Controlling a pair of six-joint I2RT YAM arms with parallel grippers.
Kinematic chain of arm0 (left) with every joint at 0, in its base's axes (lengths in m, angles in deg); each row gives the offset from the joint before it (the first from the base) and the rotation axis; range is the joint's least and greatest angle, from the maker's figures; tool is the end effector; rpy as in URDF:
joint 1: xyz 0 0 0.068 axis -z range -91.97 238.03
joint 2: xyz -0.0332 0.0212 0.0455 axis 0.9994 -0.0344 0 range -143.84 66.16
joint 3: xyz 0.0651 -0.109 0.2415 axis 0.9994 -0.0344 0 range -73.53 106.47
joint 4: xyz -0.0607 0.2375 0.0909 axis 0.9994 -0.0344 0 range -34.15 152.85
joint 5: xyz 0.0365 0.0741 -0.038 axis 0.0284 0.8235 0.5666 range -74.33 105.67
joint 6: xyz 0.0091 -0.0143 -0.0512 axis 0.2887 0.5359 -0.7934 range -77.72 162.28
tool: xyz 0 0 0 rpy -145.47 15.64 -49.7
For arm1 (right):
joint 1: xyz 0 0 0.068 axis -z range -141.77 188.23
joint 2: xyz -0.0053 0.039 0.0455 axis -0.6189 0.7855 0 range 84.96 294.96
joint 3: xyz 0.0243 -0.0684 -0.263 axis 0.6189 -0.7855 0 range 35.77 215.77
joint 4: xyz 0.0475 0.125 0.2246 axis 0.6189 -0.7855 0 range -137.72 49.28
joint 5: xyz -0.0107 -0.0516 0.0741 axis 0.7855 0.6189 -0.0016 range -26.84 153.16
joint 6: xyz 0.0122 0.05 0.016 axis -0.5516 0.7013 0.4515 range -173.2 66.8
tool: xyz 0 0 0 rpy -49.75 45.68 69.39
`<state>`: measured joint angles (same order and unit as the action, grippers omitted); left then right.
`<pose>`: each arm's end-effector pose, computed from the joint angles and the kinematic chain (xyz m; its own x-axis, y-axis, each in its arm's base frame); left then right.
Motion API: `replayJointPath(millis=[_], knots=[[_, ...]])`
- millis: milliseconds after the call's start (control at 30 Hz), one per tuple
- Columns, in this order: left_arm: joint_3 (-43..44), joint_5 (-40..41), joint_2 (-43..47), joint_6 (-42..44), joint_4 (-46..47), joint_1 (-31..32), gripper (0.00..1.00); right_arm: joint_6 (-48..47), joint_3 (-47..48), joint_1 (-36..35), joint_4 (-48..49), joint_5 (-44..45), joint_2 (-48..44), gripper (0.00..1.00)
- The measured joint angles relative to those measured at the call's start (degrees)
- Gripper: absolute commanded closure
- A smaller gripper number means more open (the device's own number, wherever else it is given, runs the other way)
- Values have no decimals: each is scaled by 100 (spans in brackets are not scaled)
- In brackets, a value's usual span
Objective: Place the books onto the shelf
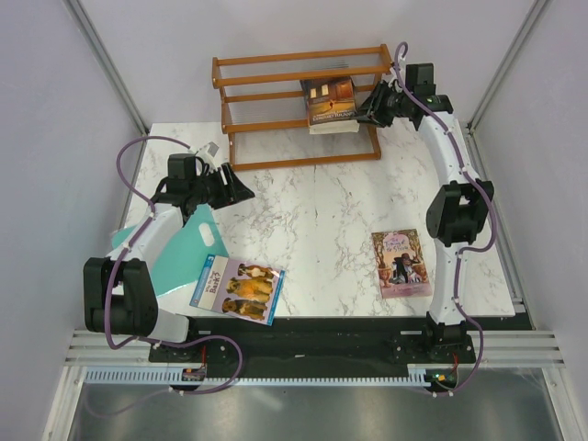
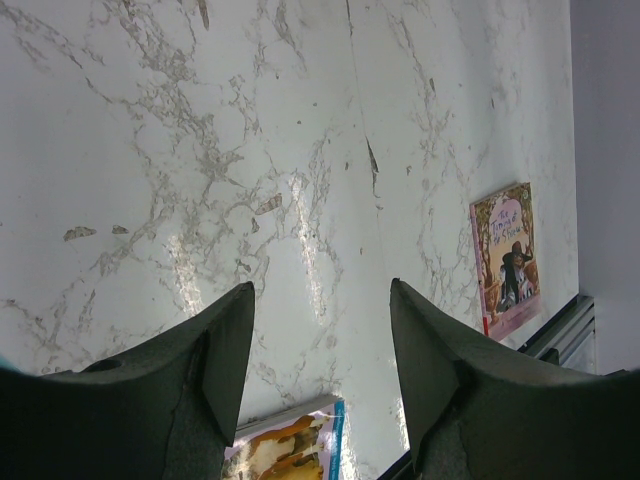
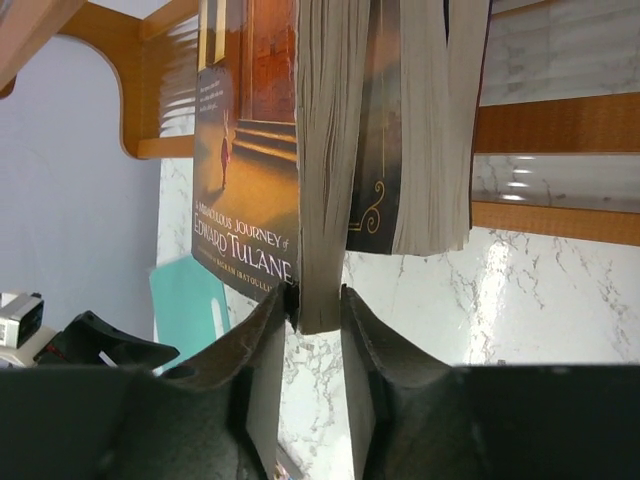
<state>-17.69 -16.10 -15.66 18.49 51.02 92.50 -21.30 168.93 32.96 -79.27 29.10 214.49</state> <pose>0.3089 -0.0429 0.2575 -0.7533 -0.2851 -0.5927 0.1936 0.7652 -0.6140 0.5095 0.0671 0.3332 -0.7659 0.3689 -0.5267 -0.1517 0.6923 0.7055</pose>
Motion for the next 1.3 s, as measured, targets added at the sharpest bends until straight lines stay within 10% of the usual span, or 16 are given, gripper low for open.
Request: replayJointPath(millis=[633,867,1300], knots=[[-68,-33,0,-2,9,0,37,87,-1961,-13,758,566,-1309,39],[-79,-46,0,-4,31,0,37,94,-2830,-140,1185,623,-2170,100],[-94,-131,0,-4,42,0,37,-136,-2131,-946,914,1419,-1530,100]])
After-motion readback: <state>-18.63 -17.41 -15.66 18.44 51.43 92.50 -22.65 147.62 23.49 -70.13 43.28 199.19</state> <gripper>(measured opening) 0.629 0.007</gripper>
